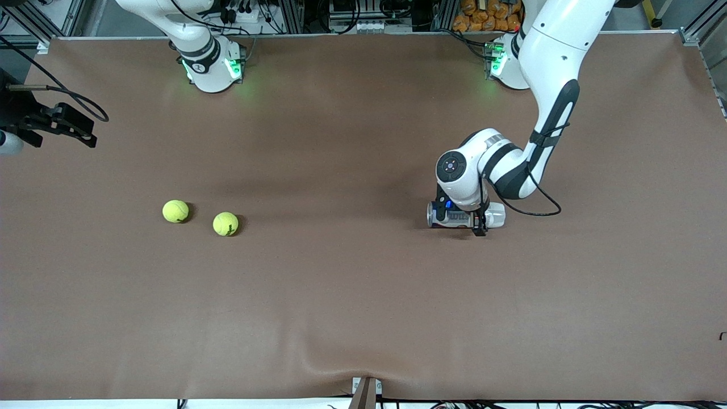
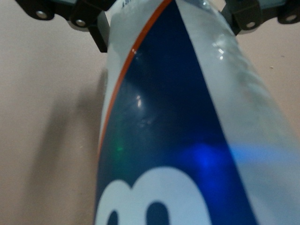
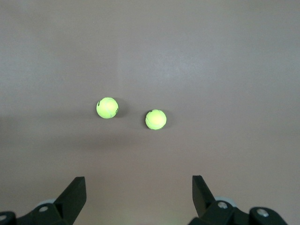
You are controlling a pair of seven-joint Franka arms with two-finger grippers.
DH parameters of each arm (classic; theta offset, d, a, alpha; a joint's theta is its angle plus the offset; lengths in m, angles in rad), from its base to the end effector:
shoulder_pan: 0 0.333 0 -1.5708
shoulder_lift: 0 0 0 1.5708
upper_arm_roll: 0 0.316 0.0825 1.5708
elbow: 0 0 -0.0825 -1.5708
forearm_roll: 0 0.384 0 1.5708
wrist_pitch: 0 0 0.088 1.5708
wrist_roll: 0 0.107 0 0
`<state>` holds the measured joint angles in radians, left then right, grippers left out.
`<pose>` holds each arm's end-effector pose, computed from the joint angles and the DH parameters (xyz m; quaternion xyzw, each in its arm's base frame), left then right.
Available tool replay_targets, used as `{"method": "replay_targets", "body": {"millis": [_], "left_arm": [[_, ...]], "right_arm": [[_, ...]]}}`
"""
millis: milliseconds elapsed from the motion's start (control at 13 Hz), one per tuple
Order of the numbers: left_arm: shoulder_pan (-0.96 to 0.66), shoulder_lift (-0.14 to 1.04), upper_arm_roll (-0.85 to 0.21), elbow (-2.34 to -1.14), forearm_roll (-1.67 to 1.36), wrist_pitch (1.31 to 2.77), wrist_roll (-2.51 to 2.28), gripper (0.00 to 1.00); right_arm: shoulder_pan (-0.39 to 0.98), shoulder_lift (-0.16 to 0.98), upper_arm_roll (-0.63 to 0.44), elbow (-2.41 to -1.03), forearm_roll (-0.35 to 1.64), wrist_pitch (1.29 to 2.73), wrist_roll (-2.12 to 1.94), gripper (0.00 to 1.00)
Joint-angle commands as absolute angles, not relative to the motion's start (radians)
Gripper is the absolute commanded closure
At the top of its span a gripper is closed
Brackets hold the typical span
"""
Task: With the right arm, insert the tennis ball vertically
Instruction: 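Lower the left gripper over the can and close it around the can, then lift the can upright with the left gripper, opening facing up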
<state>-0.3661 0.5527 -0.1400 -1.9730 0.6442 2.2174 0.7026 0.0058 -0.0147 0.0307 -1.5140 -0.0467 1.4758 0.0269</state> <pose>0.5189 -0.2653 0.1695 -0.6534 0.7211 0.1546 0.1706 0.5403 0.0145 0.6510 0.9997 0.0029 -0.0110 0.0238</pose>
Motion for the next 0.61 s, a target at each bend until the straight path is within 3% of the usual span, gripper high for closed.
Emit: {"method": "replay_targets", "body": {"millis": [0, 537], "left_arm": [[-0.359, 0.557, -0.141, -1.973, 0.669, 2.232, 0.695, 0.23], [-0.359, 0.558, -0.14, -1.968, 0.669, 2.232, 0.693, 0.3]], "right_arm": [[-0.012, -0.038, 0.04, -1.534, -0.029, 1.476, 0.011, 0.0], [-0.012, -0.038, 0.04, -1.534, -0.029, 1.474, 0.011, 0.0]]}}
